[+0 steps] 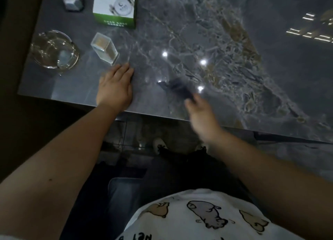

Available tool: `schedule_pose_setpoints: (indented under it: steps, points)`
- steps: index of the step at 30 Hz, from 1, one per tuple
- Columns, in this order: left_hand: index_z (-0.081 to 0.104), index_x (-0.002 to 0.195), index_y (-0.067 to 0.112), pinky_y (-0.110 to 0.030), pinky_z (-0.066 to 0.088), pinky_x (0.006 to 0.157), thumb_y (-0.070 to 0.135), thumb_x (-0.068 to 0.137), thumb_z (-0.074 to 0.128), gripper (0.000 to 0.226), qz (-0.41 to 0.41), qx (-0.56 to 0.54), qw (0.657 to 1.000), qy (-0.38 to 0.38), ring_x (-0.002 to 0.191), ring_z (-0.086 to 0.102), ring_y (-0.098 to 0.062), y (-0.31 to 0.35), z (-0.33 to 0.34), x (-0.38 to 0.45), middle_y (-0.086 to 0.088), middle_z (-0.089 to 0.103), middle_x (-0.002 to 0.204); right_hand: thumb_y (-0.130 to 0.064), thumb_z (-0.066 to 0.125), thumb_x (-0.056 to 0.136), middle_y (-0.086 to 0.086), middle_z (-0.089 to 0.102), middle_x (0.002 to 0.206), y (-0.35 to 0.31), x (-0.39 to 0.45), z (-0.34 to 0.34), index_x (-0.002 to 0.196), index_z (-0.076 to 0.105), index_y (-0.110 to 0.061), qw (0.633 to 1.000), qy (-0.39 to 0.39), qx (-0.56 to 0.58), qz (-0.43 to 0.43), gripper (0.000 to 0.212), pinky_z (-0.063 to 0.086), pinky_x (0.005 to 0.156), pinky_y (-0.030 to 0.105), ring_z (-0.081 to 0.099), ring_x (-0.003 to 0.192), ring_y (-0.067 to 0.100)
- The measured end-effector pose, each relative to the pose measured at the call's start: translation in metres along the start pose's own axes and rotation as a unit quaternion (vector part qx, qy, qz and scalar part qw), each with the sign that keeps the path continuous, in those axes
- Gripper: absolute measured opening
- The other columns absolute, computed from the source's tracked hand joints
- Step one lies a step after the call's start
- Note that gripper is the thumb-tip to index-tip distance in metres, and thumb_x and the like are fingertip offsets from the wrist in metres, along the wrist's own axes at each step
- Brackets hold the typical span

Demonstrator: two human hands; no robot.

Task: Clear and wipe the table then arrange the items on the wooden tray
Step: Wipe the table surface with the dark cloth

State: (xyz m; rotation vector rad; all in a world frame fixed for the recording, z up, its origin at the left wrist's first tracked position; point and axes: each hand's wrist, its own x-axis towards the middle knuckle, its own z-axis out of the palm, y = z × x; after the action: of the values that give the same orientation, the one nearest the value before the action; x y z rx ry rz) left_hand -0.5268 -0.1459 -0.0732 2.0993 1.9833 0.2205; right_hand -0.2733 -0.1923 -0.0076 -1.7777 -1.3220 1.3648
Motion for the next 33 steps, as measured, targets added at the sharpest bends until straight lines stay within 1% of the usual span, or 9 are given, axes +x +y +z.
schedule_pose_setpoints:
  steps: [2, 5, 7, 9, 11, 21, 29, 31, 33]
  points:
    - [0.044, 0.141, 0.017, -0.049, 0.029, 0.107, 0.025, 0.094, 0.041, 0.047, -0.005, -0.002, 1.000, 0.002, 0.140, 0.030, -0.027, 0.002, 0.001, -0.001, -0.003, 0.040, 0.150, -0.024, 0.048, 0.096, -0.003, 0.067, 0.092, -0.008, 0.016, -0.039, 0.106, 0.062, -0.025, 0.988, 0.103, 0.099, 0.062, 0.017, 0.048, 0.081, 0.032, 0.063, 0.084, 0.014]
    - [0.043, 0.142, 0.016, -0.050, 0.027, 0.110, 0.025, 0.094, 0.041, 0.048, -0.015, -0.011, 1.000, 0.007, 0.143, 0.025, -0.026, 0.003, 0.001, -0.001, -0.003, 0.038, 0.152, -0.030, 0.043, 0.096, -0.003, 0.061, 0.095, -0.006, 0.057, -0.080, 0.118, 0.059, -0.016, 0.983, 0.180, -0.040, 0.008, 0.030, 0.043, 0.080, 0.031, 0.058, 0.085, 0.013]
    - [0.042, 0.143, 0.015, -0.047, 0.022, 0.112, 0.023, 0.094, 0.041, 0.049, -0.014, -0.015, 1.000, 0.009, 0.144, 0.022, -0.025, 0.003, 0.001, -0.001, -0.003, 0.036, 0.153, -0.032, 0.038, 0.096, 0.005, 0.053, 0.120, 0.007, 0.092, -0.085, 0.138, 0.043, -0.012, 0.967, 0.138, -0.209, -0.037, 0.047, 0.037, 0.096, 0.034, 0.050, 0.110, 0.020]
    - [0.042, 0.143, 0.013, -0.042, 0.016, 0.114, 0.021, 0.095, 0.043, 0.049, -0.011, -0.020, 1.000, 0.013, 0.145, 0.021, -0.025, 0.004, 0.000, -0.002, -0.005, 0.036, 0.153, -0.025, 0.035, 0.099, 0.016, 0.028, 0.152, 0.019, 0.119, -0.070, 0.147, 0.026, -0.006, 0.909, 0.082, -0.401, -0.075, 0.053, 0.018, 0.116, 0.041, 0.025, 0.140, 0.028]
    - [0.042, 0.143, 0.013, -0.040, 0.013, 0.115, 0.019, 0.094, 0.043, 0.049, -0.008, -0.023, 0.999, 0.023, 0.145, 0.022, -0.025, 0.004, 0.001, -0.003, -0.005, 0.036, 0.153, -0.023, 0.035, 0.099, 0.019, 0.012, 0.157, 0.015, 0.127, -0.046, 0.147, 0.020, -0.002, 0.856, 0.049, -0.494, -0.141, 0.055, 0.007, 0.119, 0.045, 0.009, 0.145, 0.032]
    - [0.045, 0.141, 0.010, -0.045, 0.022, 0.115, 0.022, 0.092, 0.041, 0.050, 0.010, -0.008, 0.999, 0.031, 0.142, 0.028, -0.030, 0.000, 0.006, -0.001, -0.009, 0.040, 0.150, -0.023, 0.047, 0.094, 0.015, 0.026, 0.154, 0.042, 0.023, 0.021, 0.143, 0.034, -0.003, 0.743, -0.185, -0.516, -0.383, 0.055, 0.013, 0.118, 0.043, 0.021, 0.143, 0.031]
    - [0.044, 0.141, 0.013, -0.044, 0.021, 0.116, 0.024, 0.092, 0.038, 0.050, -0.001, -0.013, 1.000, 0.027, 0.142, 0.028, -0.029, -0.001, 0.008, 0.001, -0.007, 0.040, 0.150, -0.019, 0.046, 0.092, 0.010, 0.026, 0.155, 0.075, -0.017, 0.001, 0.142, 0.036, -0.007, 0.734, -0.217, -0.510, -0.393, 0.053, 0.012, 0.119, 0.040, 0.018, 0.145, 0.024]
    - [0.044, 0.141, 0.013, -0.045, 0.021, 0.116, 0.025, 0.092, 0.038, 0.051, -0.003, -0.013, 1.000, 0.026, 0.143, 0.027, -0.029, -0.001, 0.008, 0.001, -0.006, 0.040, 0.151, -0.024, 0.041, 0.093, 0.008, 0.027, 0.155, 0.082, -0.029, -0.009, 0.143, 0.036, -0.007, 0.767, -0.220, -0.477, -0.370, 0.053, 0.008, 0.119, 0.035, 0.018, 0.145, 0.020]
    - [0.044, 0.141, 0.013, -0.045, 0.021, 0.116, 0.025, 0.092, 0.038, 0.052, -0.002, -0.013, 1.000, 0.028, 0.143, 0.027, -0.029, -0.002, 0.008, 0.001, -0.007, 0.040, 0.150, -0.028, 0.038, 0.094, 0.007, 0.033, 0.152, 0.088, -0.044, -0.023, 0.142, 0.038, -0.007, 0.843, -0.210, -0.389, -0.307, 0.052, 0.013, 0.118, 0.027, 0.026, 0.141, 0.016]
